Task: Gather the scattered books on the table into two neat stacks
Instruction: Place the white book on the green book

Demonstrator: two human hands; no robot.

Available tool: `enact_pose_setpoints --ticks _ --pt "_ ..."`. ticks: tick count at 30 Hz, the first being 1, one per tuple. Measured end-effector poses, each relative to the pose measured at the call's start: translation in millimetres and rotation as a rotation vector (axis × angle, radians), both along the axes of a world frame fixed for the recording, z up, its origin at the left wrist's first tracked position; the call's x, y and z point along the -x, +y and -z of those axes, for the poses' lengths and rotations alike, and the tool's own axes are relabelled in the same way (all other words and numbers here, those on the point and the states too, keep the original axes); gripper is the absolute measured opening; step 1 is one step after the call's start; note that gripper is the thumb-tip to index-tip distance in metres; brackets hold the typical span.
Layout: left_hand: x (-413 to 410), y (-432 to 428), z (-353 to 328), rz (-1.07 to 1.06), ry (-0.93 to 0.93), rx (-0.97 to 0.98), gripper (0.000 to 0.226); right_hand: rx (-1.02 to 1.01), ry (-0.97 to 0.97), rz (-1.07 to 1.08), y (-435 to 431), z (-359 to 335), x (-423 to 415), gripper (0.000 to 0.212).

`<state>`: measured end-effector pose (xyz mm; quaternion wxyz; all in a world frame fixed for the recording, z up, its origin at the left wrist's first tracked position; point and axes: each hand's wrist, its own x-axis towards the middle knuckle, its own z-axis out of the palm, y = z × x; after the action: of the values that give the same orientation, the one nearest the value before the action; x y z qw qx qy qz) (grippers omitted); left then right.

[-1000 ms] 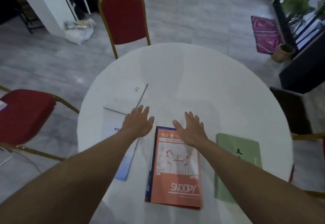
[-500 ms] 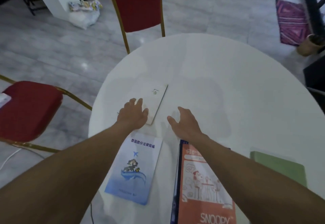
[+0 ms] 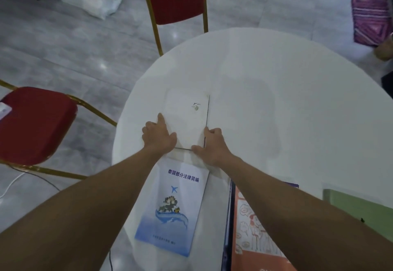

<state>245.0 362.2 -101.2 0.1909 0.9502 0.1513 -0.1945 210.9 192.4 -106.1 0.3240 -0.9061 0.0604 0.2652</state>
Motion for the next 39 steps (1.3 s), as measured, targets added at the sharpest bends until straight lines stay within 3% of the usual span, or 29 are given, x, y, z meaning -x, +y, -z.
enact_pose_setpoints --ticks 5,10,15,18,21,27,34,39 --pt "-3 -8 -12 -0.277 -0.003 0.354 0.05 -0.058 0.012 0.09 -8 -4 2 0.043" --pt "-4 -26 -34 -0.323 -0.146 0.547 0.04 -0.115 0.065 0.211 -19 -17 7 0.044" --pt "8 -54 -51 -0.397 -0.199 0.657 0.033 -0.296 0.08 0.373 -44 -31 20 0.052" --pt "22 -79 -60 -0.294 -0.168 0.676 0.039 -0.464 0.063 0.565 -71 -40 31 0.039" --pt "34 -101 -63 -0.142 -0.139 0.645 0.042 -0.501 0.007 0.663 -96 -49 40 0.029" --pt "77 -172 -68 0.11 -0.101 0.53 0.031 -0.414 -0.022 0.722 -171 -65 102 0.06" --pt "147 -258 -62 0.446 -0.027 0.441 0.052 -0.241 -0.069 0.797 -256 -70 187 0.062" --pt "202 -314 -53 0.57 0.072 0.395 0.056 -0.185 -0.076 0.813 -307 -72 252 0.071"
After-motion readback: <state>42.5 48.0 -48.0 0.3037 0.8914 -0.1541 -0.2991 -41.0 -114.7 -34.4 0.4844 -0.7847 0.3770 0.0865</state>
